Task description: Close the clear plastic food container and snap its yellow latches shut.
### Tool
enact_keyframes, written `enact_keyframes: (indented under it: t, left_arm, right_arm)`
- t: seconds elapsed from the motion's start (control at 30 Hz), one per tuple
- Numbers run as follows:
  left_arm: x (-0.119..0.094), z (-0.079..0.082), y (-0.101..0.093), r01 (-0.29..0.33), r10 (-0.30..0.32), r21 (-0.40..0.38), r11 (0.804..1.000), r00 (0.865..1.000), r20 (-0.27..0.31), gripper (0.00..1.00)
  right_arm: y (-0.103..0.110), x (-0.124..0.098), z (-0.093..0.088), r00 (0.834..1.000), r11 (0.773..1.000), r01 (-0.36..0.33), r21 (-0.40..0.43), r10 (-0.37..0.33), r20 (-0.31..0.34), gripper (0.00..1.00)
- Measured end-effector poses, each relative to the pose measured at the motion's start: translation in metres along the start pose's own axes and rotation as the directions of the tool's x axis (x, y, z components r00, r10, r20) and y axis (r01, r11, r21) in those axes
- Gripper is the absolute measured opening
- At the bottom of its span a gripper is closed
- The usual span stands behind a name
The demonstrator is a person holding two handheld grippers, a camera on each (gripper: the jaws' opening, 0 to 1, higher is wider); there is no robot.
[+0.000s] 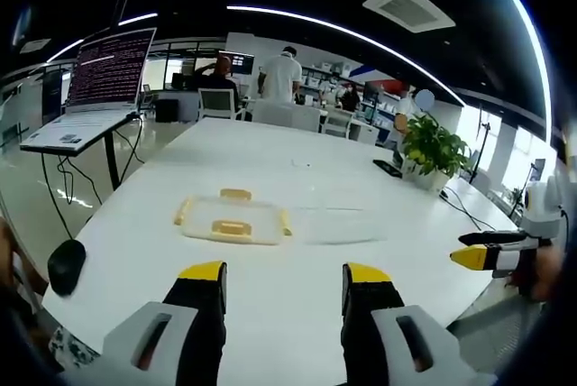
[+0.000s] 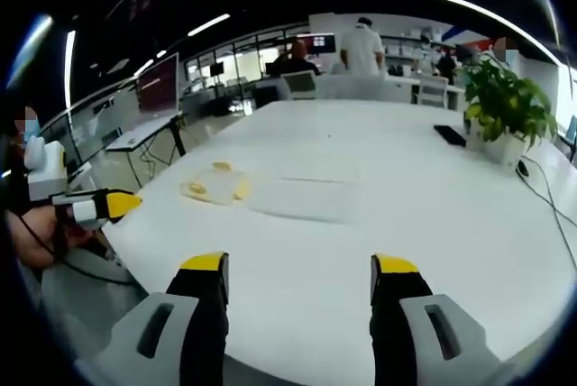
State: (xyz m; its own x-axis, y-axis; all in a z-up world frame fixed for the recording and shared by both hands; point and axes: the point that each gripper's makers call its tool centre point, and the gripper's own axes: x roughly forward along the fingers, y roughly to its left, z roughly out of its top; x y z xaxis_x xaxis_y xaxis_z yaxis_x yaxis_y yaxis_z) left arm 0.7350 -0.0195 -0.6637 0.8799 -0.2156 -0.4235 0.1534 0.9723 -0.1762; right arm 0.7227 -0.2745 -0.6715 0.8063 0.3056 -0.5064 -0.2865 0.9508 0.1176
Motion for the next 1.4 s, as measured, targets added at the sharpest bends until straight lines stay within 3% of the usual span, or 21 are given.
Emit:
enact_keyframes:
  t: [0.73, 0.97, 1.4]
  left_arm:
    - [0.003, -0.002, 0.000, 0.000, 0.000, -0.003, 1.000, 1.000, -0.008, 0.46]
    - [0.003, -0.001, 0.002, -0.007, 0.007, -0.023, 1.000, 1.000, -0.007, 0.46]
    - [0.012, -0.007, 0.006, -0.012, 0.010, -0.051, 0.999, 0.999, -0.042, 0.45]
  right_arm:
    - [0.000, 0.001, -0.002, 1.000, 1.000, -0.003, -0.004, 0.003, -0.011, 0.60]
    - [-0.002, 0.000, -0.002, 1.000, 1.000, -0.003, 0.030, 0.003, -0.012, 0.60]
    - [0.010, 0.011, -0.006, 0.998, 0.999, -0.046, -0.008, 0.046, -0.051, 0.61]
